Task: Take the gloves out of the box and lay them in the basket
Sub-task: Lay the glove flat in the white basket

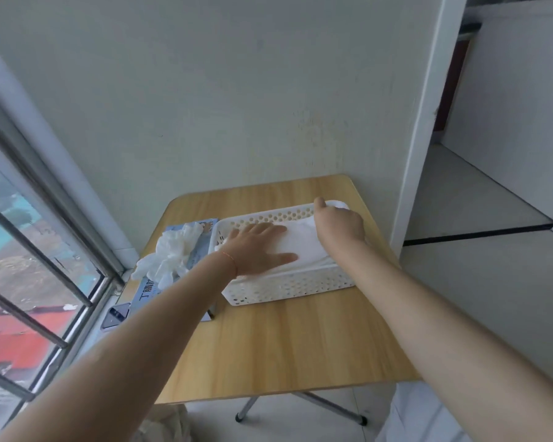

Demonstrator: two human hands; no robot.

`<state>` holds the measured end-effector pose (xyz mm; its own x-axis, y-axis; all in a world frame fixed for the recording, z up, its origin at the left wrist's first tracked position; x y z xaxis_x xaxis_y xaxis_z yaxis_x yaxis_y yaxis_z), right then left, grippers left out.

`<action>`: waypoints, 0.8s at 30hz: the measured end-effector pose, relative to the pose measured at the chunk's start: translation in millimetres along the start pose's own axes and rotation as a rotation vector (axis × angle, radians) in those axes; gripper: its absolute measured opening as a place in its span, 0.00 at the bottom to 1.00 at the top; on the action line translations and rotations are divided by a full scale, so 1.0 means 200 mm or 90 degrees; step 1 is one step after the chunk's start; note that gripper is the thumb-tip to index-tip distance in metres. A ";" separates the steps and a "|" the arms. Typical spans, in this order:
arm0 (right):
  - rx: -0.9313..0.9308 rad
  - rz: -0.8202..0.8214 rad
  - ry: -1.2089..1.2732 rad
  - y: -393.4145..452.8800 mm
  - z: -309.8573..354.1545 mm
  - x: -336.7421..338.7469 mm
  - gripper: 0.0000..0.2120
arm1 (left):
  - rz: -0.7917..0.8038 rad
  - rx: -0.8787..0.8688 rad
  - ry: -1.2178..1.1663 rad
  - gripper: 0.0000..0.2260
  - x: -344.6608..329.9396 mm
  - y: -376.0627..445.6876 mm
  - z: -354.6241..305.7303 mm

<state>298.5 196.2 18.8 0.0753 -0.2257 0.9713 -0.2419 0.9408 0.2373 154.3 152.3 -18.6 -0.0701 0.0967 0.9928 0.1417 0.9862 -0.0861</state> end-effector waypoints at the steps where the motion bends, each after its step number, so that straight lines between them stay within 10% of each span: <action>1: 0.011 0.001 -0.020 -0.01 0.01 0.00 0.25 | 0.023 0.007 0.002 0.37 -0.04 0.00 0.01; 11: 0.035 -0.032 -0.191 0.00 0.03 0.01 0.13 | 0.073 -0.028 0.042 0.38 -0.13 0.02 0.02; 17: 0.054 -0.113 -0.045 0.06 0.24 0.23 0.12 | -0.240 0.006 -0.209 0.26 0.31 -0.10 0.16; 24: 0.196 0.001 0.195 0.03 0.91 0.15 0.11 | -0.314 0.201 -0.238 0.14 0.36 -0.40 0.80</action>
<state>122.7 149.2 52.6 0.3466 -0.0947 0.9332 -0.5166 0.8112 0.2741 -20.0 102.2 46.1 -0.3961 -0.3886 0.8319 -0.2840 0.9134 0.2915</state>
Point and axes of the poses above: each hand's wrist, its own y-axis towards the middle knuckle, its own x-axis out of the back of the hand, z = x × y, the point moved 10 cm from there along y, towards the middle knuckle, and after that the axes turned 3 degrees about -z, right-handed, at the moved point
